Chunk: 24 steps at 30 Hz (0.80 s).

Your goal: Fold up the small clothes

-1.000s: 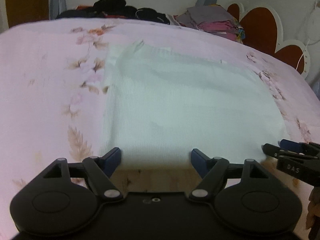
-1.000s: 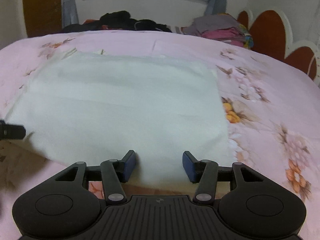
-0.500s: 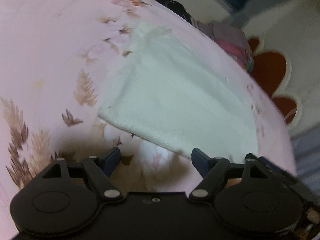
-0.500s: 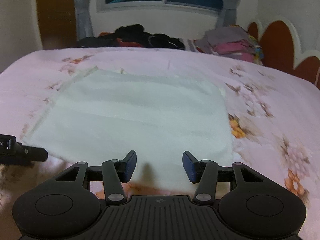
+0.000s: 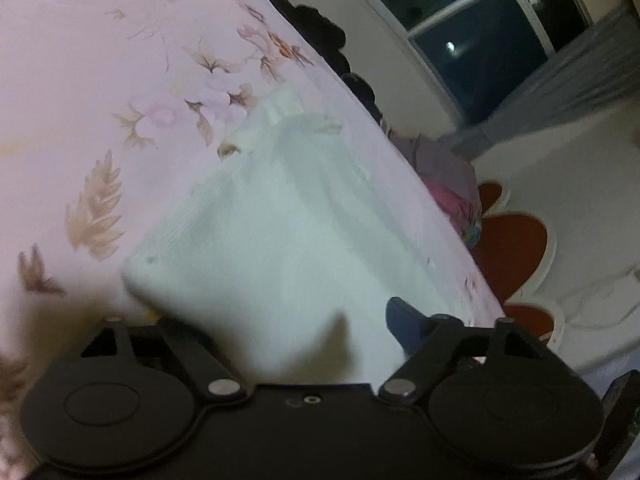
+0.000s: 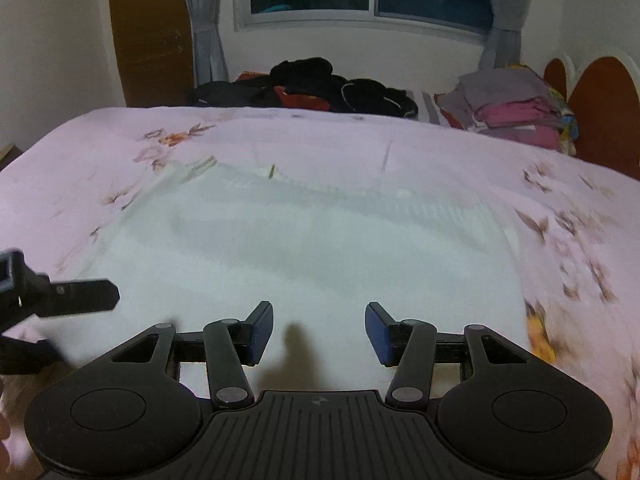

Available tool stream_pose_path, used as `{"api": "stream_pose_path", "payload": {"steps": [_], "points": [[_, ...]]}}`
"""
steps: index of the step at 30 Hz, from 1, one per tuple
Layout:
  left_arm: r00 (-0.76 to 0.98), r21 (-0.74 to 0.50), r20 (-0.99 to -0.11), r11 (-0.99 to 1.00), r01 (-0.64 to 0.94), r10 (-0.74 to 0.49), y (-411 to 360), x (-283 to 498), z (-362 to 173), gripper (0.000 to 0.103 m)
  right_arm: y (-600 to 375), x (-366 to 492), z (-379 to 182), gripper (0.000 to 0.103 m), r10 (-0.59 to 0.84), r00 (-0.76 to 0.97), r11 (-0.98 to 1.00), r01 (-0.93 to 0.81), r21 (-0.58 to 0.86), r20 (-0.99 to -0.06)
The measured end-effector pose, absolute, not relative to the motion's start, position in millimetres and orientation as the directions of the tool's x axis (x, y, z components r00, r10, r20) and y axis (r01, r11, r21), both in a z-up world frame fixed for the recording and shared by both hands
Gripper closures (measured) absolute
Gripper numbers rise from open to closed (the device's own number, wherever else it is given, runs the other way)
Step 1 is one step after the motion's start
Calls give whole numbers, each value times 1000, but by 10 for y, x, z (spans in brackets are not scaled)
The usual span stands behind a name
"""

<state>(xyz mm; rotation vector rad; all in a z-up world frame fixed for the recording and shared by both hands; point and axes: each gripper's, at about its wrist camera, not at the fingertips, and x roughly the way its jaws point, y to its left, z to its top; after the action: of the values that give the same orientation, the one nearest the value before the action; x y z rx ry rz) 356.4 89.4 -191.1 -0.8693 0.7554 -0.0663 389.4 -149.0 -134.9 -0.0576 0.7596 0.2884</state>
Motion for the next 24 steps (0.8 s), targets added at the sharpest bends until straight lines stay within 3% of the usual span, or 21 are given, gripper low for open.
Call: {"api": "stream_pose_path", "payload": {"steps": [2,4,6,8,17,19,24], "points": [[755,-719,-562,650,-244,-338,914,3636,-1929,34,-1430,4044,-1386,52,235,687,957,-288,40,-687],[762,-728,-555,638,-251,-333,943,3715,-1968,51,-1380,4165,-1420,53,247,683,952,-303,40,-687],[766,-736,-556,619,-274,-321,1000,3778,-2038,75,-1324,4226,-1465,53,247,686,949,-313,29,-684],[770,-741,-557,605,-291,-311,1056,3789,-2096,86,-1260,4258,-1617,53,235,660,946,-324,12,-714],[781,-704,-561,655,-275,-275,1048,3734,-2020,95,-1191,4208,-1761,52,197,708,946,-319,-59,-678],[792,-680,-555,687,-257,-255,993,3730,-1915,96,-1233,4264,-1738,52,211,691,953,-304,-13,-691],[830,-521,-519,845,-118,-204,677,3716,-1473,96,-1252,4226,-1685,52,222,698,954,-300,3,-681]]}}
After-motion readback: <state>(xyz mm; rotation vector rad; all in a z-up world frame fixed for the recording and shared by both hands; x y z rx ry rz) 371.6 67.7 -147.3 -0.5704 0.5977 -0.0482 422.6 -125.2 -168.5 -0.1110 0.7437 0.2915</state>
